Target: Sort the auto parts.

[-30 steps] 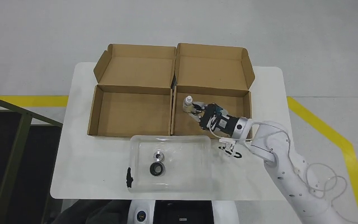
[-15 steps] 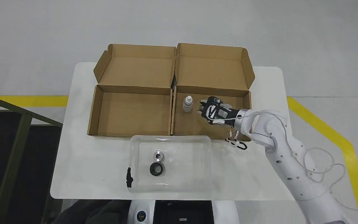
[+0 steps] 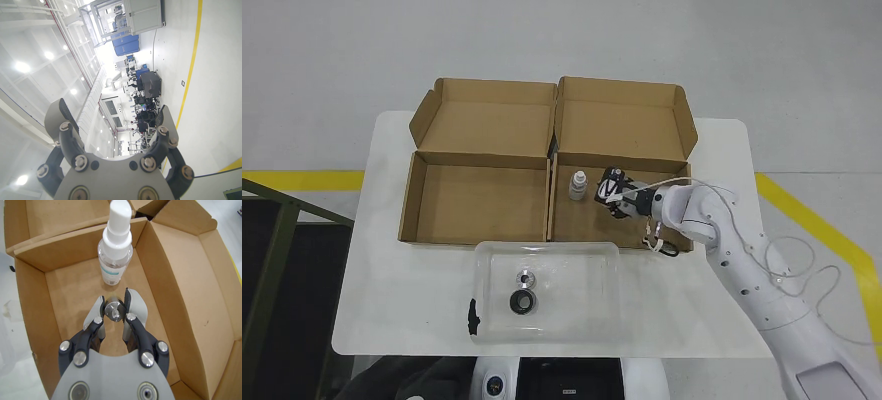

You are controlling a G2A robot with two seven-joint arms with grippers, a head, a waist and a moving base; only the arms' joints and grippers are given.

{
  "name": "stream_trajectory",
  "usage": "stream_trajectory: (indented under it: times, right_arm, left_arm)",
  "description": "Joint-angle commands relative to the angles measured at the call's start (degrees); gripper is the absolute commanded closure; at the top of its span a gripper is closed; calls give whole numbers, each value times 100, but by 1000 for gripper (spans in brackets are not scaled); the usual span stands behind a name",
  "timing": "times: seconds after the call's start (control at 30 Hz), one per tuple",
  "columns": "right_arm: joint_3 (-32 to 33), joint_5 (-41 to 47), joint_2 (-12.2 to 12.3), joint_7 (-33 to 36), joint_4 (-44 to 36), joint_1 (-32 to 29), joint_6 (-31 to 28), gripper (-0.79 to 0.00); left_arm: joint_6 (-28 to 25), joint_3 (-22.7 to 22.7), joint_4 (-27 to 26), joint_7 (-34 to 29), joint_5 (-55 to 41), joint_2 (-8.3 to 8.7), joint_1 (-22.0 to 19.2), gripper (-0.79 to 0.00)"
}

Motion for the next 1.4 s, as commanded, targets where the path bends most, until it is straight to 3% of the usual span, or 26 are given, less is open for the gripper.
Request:
stream_trajectory:
  times: [0.0,0.53,0.7,0.83,1.07,1.37]
  right_arm:
    - [-74,-9,-26,-1,99,76,19,0]
    - [-480,-143,-188,90,660,432,122,-55]
    - [-547,-168,-224,81,736,486,139,-252]
    - [-539,-191,-229,71,704,480,149,-323]
    - [-180,-203,-120,14,247,255,58,-345]
    - [512,-24,98,-89,-852,-475,-164,-360]
  left_arm:
    - [0,0,0,0,0,0,0,-785]
    - [0,0,0,0,0,0,0,-785]
    - [0,0,0,0,0,0,0,-785]
    - [0,0,0,0,0,0,0,-785]
    - [0,0,0,0,0,0,0,-785]
    - [0,0,0,0,0,0,0,-785]
